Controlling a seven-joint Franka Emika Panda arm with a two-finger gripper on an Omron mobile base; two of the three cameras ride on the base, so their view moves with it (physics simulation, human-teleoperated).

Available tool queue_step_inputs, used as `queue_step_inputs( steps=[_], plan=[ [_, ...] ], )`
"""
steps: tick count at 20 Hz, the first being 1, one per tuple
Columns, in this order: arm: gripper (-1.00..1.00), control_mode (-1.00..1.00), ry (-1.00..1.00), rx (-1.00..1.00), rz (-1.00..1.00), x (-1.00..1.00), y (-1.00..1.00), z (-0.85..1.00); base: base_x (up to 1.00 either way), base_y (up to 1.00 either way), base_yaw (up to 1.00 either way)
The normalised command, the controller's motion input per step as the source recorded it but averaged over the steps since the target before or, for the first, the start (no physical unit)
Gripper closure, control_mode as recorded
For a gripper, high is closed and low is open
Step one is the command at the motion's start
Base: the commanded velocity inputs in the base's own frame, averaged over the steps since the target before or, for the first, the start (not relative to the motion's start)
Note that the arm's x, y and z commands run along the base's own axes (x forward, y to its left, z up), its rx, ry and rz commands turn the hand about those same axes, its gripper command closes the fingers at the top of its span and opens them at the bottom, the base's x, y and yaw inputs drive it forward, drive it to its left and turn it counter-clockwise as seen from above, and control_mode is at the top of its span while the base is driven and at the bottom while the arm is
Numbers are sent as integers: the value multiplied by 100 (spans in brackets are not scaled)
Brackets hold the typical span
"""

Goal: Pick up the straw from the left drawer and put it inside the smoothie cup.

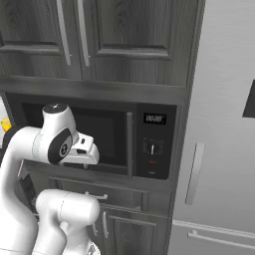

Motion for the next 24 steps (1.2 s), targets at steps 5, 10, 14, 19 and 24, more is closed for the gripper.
queue_step_inputs(
  steps=[5, 10, 14, 19, 24],
  plan=[
    [-100, 100, 0, 0, 0, -9, 0, 0, -11, 0, 0],
    [-100, 100, 0, 0, 0, 0, 0, 0, -65, 0, 1],
    [-100, 100, 0, 0, 0, 0, 0, 0, -73, 7, 11],
    [-100, 100, 0, 0, 0, 0, 0, 0, -52, 48, 10],
    [-100, 100, 0, 0, 0, 0, 0, 0, -7, 85, 2]
  ],
)
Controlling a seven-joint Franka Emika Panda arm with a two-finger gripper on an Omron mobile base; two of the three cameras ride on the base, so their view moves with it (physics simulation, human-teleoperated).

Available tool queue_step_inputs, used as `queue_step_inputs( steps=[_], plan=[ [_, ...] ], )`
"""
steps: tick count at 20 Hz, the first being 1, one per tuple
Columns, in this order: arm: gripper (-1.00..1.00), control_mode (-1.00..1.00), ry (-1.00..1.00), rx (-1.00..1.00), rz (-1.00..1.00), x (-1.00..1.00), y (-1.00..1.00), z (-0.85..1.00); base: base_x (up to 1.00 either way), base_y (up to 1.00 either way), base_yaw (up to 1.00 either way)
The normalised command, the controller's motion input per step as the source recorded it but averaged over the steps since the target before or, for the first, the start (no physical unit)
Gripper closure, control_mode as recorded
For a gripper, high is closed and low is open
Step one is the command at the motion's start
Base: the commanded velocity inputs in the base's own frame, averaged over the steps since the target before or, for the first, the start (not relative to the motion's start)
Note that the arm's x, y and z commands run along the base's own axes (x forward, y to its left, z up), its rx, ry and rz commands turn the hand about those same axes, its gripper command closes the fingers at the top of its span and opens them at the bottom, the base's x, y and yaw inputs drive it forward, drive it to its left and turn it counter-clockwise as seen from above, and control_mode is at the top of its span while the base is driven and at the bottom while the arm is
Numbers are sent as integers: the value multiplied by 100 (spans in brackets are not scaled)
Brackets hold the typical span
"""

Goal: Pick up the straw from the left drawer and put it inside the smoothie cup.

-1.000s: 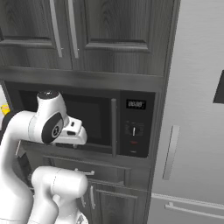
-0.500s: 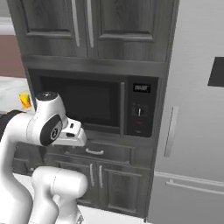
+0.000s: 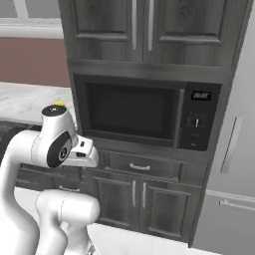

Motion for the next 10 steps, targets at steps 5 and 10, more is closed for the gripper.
queue_step_inputs(
  steps=[5, 10],
  plan=[
    [-100, 100, 0, 0, 0, 0, 0, 0, 0, 100, 0],
    [-100, 100, 0, 0, 0, 0, 0, 0, 0, 100, 0]
  ],
)
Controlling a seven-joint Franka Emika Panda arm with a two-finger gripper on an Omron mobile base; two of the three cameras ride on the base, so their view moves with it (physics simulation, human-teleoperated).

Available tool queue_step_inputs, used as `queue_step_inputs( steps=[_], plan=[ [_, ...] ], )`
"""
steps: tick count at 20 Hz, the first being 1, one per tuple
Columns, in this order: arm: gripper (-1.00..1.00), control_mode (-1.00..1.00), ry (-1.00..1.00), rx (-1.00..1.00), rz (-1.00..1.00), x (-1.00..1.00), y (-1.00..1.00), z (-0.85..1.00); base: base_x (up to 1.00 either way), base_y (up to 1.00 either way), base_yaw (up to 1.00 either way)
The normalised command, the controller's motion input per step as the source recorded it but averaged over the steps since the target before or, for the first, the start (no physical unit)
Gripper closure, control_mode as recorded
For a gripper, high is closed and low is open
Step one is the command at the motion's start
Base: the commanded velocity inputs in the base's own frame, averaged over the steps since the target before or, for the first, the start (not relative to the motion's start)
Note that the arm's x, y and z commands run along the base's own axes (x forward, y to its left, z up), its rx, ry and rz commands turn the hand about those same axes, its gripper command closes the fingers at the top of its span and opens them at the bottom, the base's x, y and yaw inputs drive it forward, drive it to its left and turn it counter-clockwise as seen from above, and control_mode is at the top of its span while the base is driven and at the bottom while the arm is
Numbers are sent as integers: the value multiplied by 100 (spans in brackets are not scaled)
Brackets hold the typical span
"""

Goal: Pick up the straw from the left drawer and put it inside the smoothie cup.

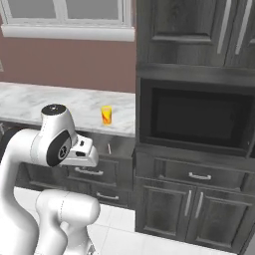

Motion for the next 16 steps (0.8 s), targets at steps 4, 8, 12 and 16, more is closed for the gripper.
queue_step_inputs(
  steps=[4, 8, 12, 16],
  plan=[
    [-100, 100, 0, 0, 0, 0, 0, 0, 0, 97, 0],
    [-100, 100, 0, 0, 0, 0, 0, 0, 2, 65, 0],
    [-100, 100, 0, 0, 0, 0, 0, 0, 10, 20, 0],
    [-100, 100, 0, 0, 0, 0, 0, 0, 28, 0, -1]
  ],
)
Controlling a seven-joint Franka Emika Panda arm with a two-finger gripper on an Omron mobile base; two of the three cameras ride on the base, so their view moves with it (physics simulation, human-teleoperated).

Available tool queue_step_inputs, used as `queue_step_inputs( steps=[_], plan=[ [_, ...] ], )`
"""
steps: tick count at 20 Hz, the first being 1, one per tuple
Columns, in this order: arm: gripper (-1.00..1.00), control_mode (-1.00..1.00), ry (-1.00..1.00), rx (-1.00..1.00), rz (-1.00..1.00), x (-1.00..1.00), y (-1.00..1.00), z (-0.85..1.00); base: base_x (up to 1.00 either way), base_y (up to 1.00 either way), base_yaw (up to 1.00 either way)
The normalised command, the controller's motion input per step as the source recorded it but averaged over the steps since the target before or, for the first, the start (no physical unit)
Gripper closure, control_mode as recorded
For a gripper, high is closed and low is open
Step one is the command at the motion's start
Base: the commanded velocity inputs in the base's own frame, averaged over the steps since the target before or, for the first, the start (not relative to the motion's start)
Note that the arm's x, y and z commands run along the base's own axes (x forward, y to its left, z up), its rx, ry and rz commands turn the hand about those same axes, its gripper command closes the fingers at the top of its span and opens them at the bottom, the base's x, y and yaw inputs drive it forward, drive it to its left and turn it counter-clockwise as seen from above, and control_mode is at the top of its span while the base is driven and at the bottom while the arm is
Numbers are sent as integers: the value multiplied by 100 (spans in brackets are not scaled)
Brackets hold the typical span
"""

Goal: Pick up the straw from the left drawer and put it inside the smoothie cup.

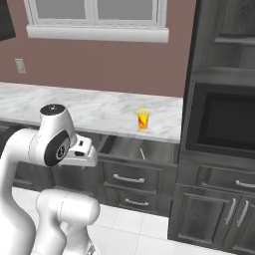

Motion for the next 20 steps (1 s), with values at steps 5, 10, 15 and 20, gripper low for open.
queue_step_inputs(
  steps=[5, 10, 15, 20],
  plan=[
    [-100, 100, 0, 0, 0, 0, 0, 0, 43, 0, 0],
    [-100, 100, 0, 0, 0, 0, 0, 0, 44, 0, 0],
    [-100, 100, 0, 0, 0, 0, 0, 0, 29, -10, 0],
    [-100, 100, 0, 0, 0, 0, 0, 0, 15, -16, -2]
  ],
)
